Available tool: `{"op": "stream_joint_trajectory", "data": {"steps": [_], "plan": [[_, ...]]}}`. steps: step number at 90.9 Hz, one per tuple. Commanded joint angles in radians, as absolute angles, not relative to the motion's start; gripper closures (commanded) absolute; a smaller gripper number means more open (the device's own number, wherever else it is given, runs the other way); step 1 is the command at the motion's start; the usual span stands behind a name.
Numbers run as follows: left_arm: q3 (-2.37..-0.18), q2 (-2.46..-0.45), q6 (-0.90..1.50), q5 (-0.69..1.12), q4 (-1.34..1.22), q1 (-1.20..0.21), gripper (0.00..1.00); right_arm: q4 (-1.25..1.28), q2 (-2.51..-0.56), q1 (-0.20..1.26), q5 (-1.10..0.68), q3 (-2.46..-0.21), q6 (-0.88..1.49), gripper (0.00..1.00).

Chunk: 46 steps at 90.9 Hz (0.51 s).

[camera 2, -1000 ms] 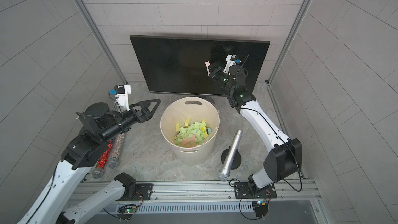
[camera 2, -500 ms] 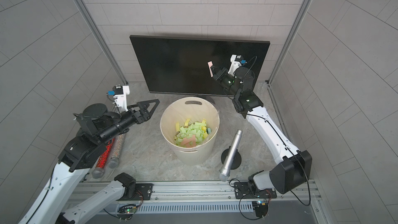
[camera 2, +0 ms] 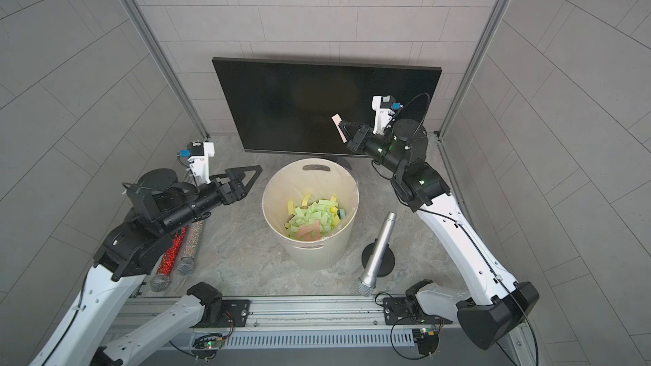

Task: Remove the sticky note from the monitor
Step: Place the sticky note in the trash bin.

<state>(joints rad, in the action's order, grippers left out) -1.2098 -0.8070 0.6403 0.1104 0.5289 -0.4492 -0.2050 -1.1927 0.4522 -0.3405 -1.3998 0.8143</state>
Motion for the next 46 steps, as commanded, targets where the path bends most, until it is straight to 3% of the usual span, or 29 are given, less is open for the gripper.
{"op": "stream_joint_trajectory", "data": {"steps": [1, 46], "plan": [[-1.238, -0.820, 0.645, 0.129, 0.563, -0.442, 0.00, -0.311, -1.153, 0.496, -0.340, -1.389, 0.699, 1.00], [-1.210, -0.841, 0.662, 0.135, 0.554, -0.442, 0.00, -0.553, -1.155, 0.770, -0.202, -1.384, 0.447, 1.00]]}}
